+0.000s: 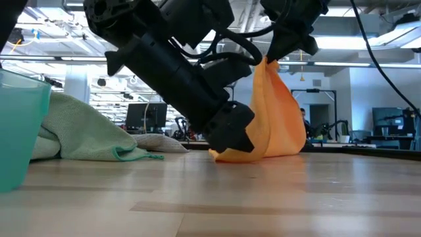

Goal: Fold microfiber towels
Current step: Fold the yellow microfiber cloth

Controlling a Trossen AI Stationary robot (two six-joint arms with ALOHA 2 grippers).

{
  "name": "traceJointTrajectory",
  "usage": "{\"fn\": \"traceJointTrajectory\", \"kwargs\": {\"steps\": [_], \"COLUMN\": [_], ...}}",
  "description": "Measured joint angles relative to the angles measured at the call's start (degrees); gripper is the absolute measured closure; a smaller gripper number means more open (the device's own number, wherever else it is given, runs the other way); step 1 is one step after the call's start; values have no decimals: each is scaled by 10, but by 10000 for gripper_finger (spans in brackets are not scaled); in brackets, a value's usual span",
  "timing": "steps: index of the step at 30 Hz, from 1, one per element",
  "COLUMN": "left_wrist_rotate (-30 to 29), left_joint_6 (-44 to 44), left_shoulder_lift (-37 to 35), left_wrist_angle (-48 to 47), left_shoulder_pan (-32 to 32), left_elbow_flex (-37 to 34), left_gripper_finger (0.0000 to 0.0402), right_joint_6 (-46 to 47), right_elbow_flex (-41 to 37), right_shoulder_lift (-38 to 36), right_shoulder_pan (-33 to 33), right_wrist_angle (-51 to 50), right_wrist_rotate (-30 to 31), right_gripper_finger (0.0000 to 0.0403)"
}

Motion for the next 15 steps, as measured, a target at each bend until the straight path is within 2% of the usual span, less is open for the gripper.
{"fn": "traceJointTrajectory", "kwargs": {"steps": [8,15], "left_wrist_rotate": [3,-23], "left_joint_6": [37,41], "left_shoulder_lift": [42,58], "left_wrist_angle": [32,27], "left_shoulder_pan": [-1,-5], "left_elbow_flex": [8,34], "left_gripper_finger": [285,285], "right_joint_6": [-5,-6], "right_elbow_flex": [0,0], "right_shoulder_lift": [0,0], "right_shoulder_pan": [1,3], "right_wrist_angle": [5,8], "right_wrist_rotate": [0,-2], "right_gripper_finger": [391,391]}}
